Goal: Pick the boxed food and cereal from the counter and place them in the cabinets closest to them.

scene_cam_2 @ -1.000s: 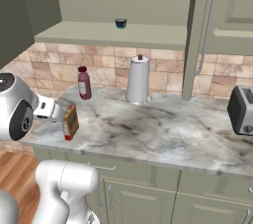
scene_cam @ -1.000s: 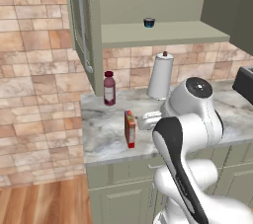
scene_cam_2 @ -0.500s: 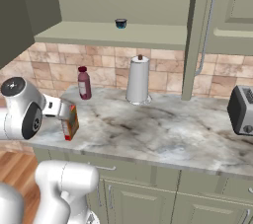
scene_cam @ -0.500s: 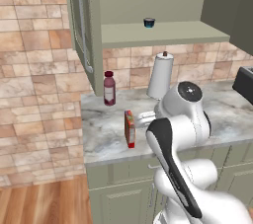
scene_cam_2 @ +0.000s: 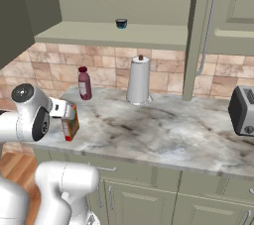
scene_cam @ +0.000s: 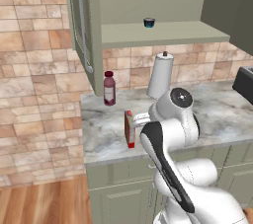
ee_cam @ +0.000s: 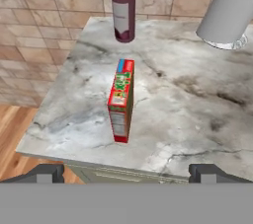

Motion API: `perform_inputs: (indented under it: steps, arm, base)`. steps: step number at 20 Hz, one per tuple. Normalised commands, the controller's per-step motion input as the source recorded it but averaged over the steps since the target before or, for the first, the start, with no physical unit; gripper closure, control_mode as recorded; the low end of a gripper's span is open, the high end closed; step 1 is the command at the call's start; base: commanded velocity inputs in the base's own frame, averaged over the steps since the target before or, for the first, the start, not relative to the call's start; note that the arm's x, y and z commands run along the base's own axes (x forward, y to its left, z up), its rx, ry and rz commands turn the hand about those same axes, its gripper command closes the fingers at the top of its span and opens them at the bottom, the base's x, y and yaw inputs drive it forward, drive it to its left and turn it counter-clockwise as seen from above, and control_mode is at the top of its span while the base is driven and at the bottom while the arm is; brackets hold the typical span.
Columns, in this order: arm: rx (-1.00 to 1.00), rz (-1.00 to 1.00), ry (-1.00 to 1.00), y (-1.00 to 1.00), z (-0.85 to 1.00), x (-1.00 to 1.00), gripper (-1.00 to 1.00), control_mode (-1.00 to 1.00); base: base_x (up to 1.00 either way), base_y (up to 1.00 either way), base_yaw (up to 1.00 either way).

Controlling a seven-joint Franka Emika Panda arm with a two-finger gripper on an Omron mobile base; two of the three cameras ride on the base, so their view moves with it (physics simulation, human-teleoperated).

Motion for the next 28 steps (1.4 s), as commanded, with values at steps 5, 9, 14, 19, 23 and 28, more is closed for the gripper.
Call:
perform_inputs:
  steps: [5,9,14,19,23,28]
  arm:
    - [0.0,0.0,0.0,0.16,-0.1,0.32,-1.0,-1.0]
    - [0.0,0.0,0.0,0.18,-0.05,0.26,-1.0,-1.0]
    - [0.0,0.0,0.02,0.02,0.0,0.04,-1.0,-1.0]
    - [0.0,0.0,0.0,0.0,-0.05,0.02,-1.0,-1.0]
    - [0.0,0.0,0.0,0.0,-0.25,0.1,-1.0,-1.0]
    - [-0.01,0.0,0.0,0.0,-0.26,0.14,-1.0,-1.0]
  base:
    - [0.0,0.0,0.0]
    - [0.0,0.0,0.0]
    - [0.0,0.0,0.0]
    - [0.0,0.0,0.0]
    - [0.0,0.0,0.0]
    - [0.0,0.0,0.0]
